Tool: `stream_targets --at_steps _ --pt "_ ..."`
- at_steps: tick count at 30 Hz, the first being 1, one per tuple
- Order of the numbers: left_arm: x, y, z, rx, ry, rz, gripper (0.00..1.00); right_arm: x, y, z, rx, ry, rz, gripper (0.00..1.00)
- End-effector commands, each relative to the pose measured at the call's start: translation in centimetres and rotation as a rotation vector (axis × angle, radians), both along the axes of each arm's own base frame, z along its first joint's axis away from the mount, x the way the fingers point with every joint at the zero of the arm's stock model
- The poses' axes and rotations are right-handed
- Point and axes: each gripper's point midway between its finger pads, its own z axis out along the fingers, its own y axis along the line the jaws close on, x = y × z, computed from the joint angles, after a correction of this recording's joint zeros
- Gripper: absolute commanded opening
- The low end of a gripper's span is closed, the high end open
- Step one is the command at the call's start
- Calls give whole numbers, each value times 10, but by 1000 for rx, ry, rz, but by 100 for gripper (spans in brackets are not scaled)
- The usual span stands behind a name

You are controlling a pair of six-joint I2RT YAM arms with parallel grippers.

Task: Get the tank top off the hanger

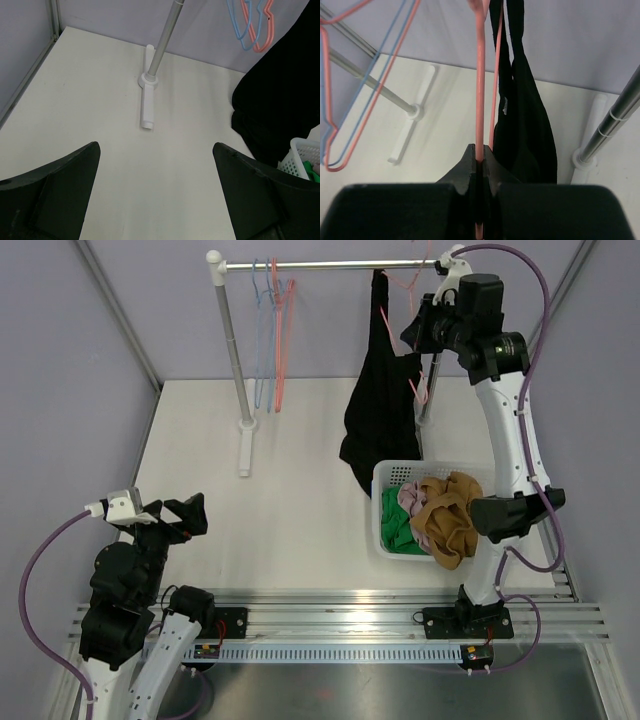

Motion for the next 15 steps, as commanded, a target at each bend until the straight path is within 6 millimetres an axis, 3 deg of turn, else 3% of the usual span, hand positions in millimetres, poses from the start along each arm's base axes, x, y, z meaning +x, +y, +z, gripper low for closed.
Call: stream_targets --at_steps 1,8,9,10,12,13,15 --pt "5 -3 10 7 -33 -14 99 -36 7 90 108 -219 66 0" --pt "6 -2 8 8 -27 -8 99 -58 31 88 126 -190 115 0" --pt "6 -2 8 8 -27 -6 99 -70 45 92 128 -198 137 0" --pt "6 -2 9 9 -27 -3 99 -68 46 82 116 -179 106 0" --pt "6 -1 9 8 -25 3 99 -81 57 89 130 -199 106 0" --pt "6 0 8 8 -25 3 99 -84 69 76 117 -174 84 0" --pt "6 0 8 10 -24 8 99 -97 76 85 158 -193 57 0"
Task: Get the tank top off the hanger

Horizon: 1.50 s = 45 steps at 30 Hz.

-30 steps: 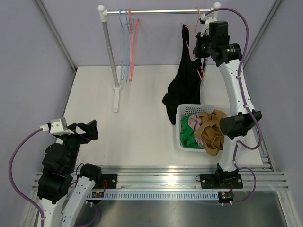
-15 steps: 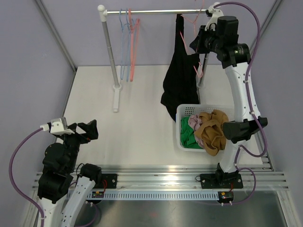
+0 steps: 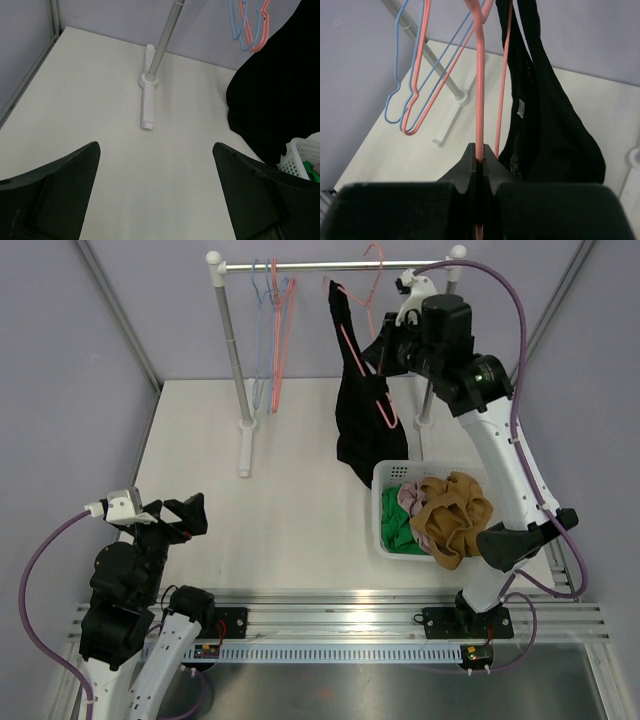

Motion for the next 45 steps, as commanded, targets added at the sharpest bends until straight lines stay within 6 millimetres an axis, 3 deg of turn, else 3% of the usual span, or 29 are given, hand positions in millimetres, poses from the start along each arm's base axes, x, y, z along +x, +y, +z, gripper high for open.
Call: stream_targets --at_steps 1,3,4,10,18,22,29,30,32,33,35,37,39,45 --pt "6 0 8 8 -24 8 99 -24 11 39 84 -119 -113 0" --pt "7 1 7 11 -20 14 99 -28 8 35 116 -119 -213 0" --pt "7 2 8 11 -21 16 99 -38 18 33 128 -114 -216 0" --pt "8 3 7 12 -15 27 99 -62 36 10 92 -79 -374 0" --pt "10 4 8 13 -11 34 99 -113 88 -27 56 -42 -293 0" --pt "12 0 12 11 -11 18 99 -137 105 -42 65 0 -239 0" --pt "15 -29 41 4 -20 -142 99 -178 121 -72 98 84 -106 0" --pt "17 -40 44 6 -12 -200 99 -184 124 -85 78 106 -72 0" --pt "17 -51 63 1 -50 -257 99 -195 122 -88 88 121 -45 0" --pt "20 -67 67 2 -46 -340 99 -202 126 -99 71 140 -9 0" --pt "17 -87 78 -10 -53 -458 99 -213 130 -103 66 153 46 0" --pt "21 -101 84 -22 -52 -526 99 -224 135 -112 62 188 97 0" --pt "30 -111 83 -39 -18 -567 99 -239 143 -116 58 213 171 0" --pt "54 -115 62 -45 53 -544 99 -273 156 -115 30 229 294 0"
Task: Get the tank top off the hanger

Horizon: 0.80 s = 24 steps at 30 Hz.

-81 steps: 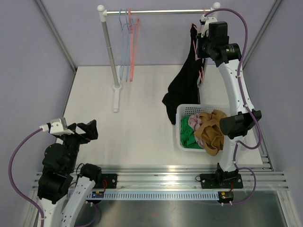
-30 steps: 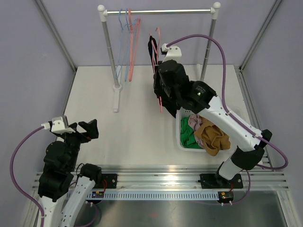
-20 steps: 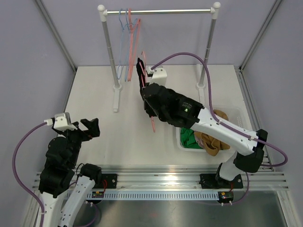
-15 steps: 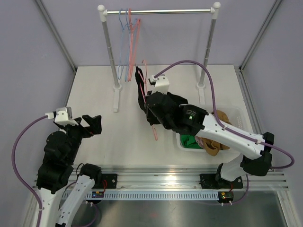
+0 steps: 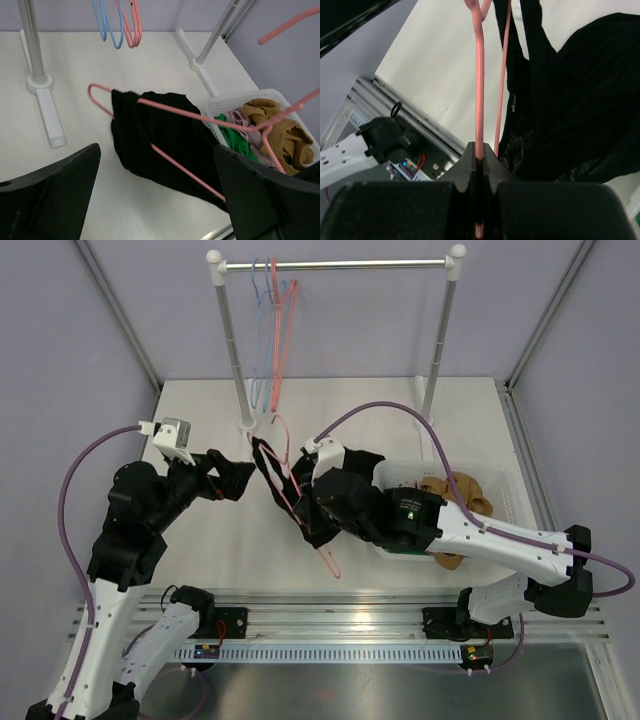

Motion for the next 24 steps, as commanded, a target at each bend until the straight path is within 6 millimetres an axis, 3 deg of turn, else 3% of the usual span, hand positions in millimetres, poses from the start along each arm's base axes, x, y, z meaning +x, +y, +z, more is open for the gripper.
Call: stream_targets --at_steps 1,12,17,19,20,24 --pt "5 -8 8 -12 -24 -37 99 -30 15 31 100 12 114 0" --pt "16 7 -21 83 35 40 97 -71 41 49 164 -8 246 0" --pt "21 8 -32 101 64 49 84 -79 42 63 216 -25 288 0" --pt "22 8 -32 106 69 50 74 -83 44 64 229 -23 314 0" --pt "23 8 -31 107 69 53 57 -86 44 68 244 -24 328 0" --pt "26 12 -34 118 84 74 17 -92 41 71 275 -27 360 0"
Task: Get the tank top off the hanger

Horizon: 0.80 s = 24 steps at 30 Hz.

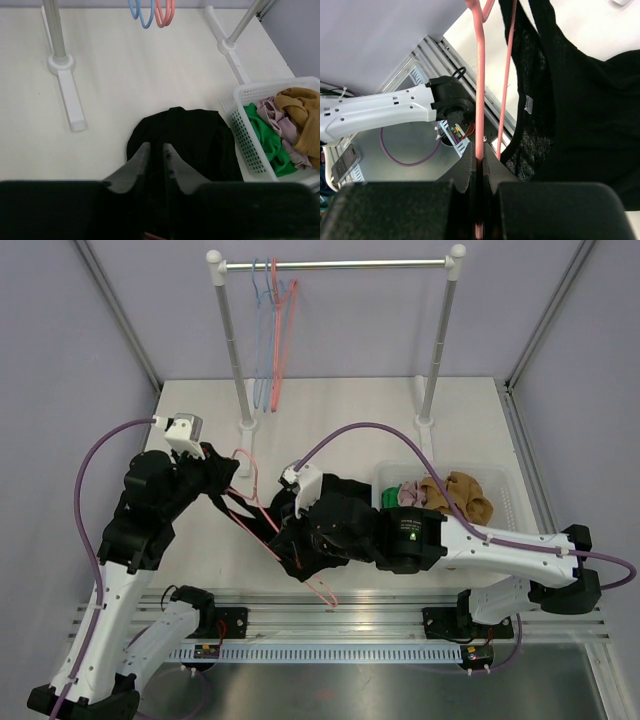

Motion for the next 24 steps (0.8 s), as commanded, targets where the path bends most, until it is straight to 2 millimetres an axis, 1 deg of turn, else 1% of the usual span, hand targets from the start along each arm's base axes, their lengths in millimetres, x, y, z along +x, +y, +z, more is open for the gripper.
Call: stream_targets --at_steps 1,2,3,6,7,12,16,17,19,20,21,22,23,24 --pt "5 6 -4 28 3 28 9 -9 -1 52 182 -38 43 0" --pt "5 7 -4 32 5 38 4 -8 -4 56 192 -42 39 0" --pt "5 8 -4 31 4 40 0 -6 -7 55 188 -46 29 0" --pt "5 8 -3 29 -2 41 0 -6 -13 56 193 -51 22 0" --pt "4 7 -1 26 -8 38 0 -7 -17 60 205 -56 26 0" --pt "5 9 -2 27 -6 45 0 -7 -21 60 206 -57 27 0" --pt "3 8 1 19 -12 44 1 -2 -23 56 189 -64 -4 0" --pt "2 8 3 14 -19 40 12 1 -24 54 180 -71 -20 0" --pt "1 7 6 -6 -25 42 40 7 -25 49 155 -80 -50 0" --pt "-1 5 12 -20 -45 29 43 13 -26 47 143 -91 -87 0" --pt "-3 4 15 -36 -51 31 51 18 -29 43 122 -98 -113 0" --pt "-4 5 18 -47 -59 37 65 23 -29 37 97 -106 -139 0" --pt "-7 6 26 -62 -92 38 67 30 -30 37 85 -121 -175 0" --pt "-9 7 29 -70 -104 41 68 32 -31 34 67 -130 -184 0"
